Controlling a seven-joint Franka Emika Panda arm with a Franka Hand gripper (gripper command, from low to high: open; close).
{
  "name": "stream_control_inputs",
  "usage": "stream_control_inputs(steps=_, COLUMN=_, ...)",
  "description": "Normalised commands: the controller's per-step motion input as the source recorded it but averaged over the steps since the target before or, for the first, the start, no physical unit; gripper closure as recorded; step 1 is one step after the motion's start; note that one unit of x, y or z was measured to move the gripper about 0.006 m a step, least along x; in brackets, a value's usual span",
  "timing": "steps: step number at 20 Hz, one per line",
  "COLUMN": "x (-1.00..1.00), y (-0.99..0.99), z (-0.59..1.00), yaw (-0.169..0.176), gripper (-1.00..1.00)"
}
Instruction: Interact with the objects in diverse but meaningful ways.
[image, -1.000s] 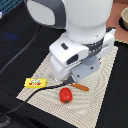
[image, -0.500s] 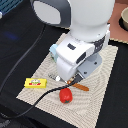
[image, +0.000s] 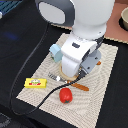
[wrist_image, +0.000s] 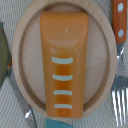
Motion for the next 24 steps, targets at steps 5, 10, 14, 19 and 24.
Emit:
stream_control_inputs(steps=5, x=-0.29, y=0.03, z=-0.17, yaw=0.0, gripper=-1.0)
stream_control_inputs(steps=10, x=-0.5, y=0.19, z=-0.32, yaw=0.0, gripper=-1.0)
stream_control_inputs(steps=14, x=-0.53, y=0.34, z=-0.28, yaw=0.005, gripper=-1.0)
stream_control_inputs(steps=19, x=-0.45, y=0.24, z=-0.3, yaw=0.001, gripper=-1.0)
stream_control_inputs(steps=24, x=-0.26, y=0.07, z=-0.31, yaw=0.0, gripper=-1.0)
